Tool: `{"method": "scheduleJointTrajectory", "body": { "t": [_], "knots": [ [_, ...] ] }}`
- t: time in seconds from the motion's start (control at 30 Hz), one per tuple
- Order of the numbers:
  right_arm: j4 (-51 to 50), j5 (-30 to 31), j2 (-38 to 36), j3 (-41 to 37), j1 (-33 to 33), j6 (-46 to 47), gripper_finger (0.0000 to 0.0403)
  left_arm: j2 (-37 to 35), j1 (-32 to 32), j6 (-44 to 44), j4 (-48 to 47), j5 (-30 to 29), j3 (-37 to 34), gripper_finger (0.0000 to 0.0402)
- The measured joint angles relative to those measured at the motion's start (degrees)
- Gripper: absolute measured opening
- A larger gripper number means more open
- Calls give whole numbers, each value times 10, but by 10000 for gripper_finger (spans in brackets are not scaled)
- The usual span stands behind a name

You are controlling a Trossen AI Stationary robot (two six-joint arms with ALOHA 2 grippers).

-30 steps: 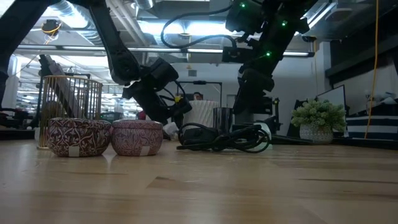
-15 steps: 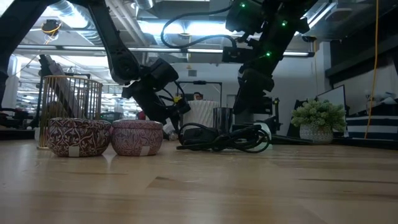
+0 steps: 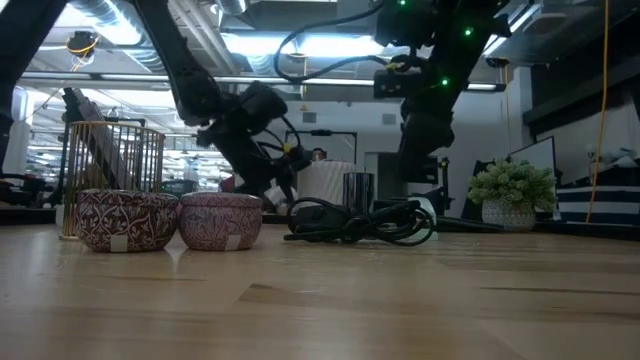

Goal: Screw lightbulb
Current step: Insert the white lightbulb into the silver lamp

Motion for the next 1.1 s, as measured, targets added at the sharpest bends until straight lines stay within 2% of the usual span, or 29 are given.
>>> {"method": "scheduleJointTrajectory", "body": {
  "t": [0.5, 0.87, 1.1],
  "knots": [
    [-14, 50, -48, 0, 0, -13, 216, -184, -25, 89, -177, 1, 0, 140],
    [-41, 60, -90, 0, 0, -14, 216, -317, -52, 163, -203, 9, 0, 141],
    [-51, 60, -129, 0, 0, -13, 216, -404, -80, 279, -209, 9, 0, 141]
  ]
}}
